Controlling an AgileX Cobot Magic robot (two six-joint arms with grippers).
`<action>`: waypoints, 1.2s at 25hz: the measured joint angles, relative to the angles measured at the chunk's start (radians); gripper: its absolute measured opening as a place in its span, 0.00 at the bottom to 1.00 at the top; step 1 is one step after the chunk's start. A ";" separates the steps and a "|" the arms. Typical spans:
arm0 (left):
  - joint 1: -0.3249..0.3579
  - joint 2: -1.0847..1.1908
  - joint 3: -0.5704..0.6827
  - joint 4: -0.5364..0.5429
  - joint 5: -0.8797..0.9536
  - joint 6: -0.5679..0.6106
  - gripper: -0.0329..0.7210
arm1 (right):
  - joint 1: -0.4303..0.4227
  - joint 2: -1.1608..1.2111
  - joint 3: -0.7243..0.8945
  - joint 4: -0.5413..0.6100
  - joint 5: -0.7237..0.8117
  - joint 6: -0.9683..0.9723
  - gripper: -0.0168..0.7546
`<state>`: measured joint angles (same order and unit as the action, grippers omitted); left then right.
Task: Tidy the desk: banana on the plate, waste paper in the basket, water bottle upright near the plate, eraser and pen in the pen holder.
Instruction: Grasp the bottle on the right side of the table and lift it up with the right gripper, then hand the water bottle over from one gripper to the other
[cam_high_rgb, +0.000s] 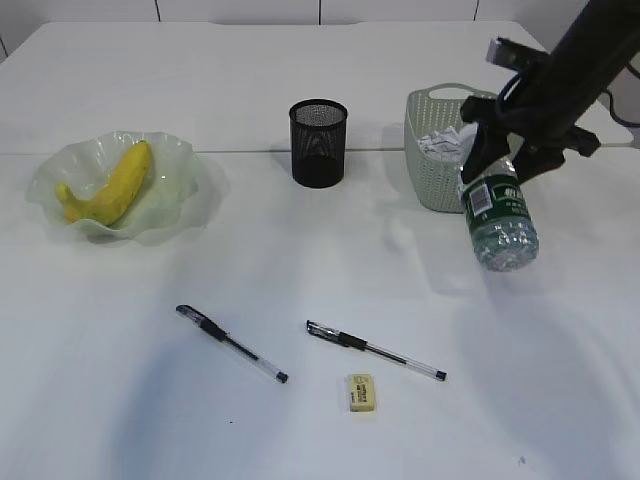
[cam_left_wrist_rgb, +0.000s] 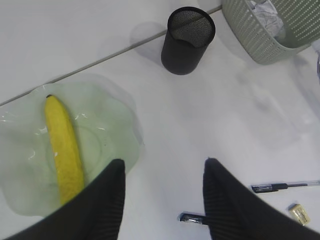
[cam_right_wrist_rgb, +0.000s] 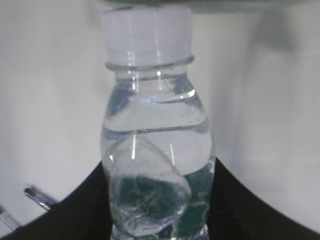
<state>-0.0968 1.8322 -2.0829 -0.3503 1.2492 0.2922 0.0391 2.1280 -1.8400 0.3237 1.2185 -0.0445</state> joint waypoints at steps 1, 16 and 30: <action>0.000 0.000 0.000 0.000 0.000 0.000 0.51 | 0.000 -0.007 -0.023 0.025 0.000 -0.028 0.47; 0.000 0.000 0.000 0.000 0.000 0.000 0.49 | 0.000 -0.011 -0.264 0.578 0.017 -0.477 0.47; 0.000 0.000 0.000 -0.108 0.000 0.000 0.45 | 0.000 -0.011 -0.266 0.940 0.017 -0.777 0.46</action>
<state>-0.0968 1.8322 -2.0829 -0.4583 1.2492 0.2922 0.0391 2.1170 -2.1061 1.2640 1.2354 -0.8212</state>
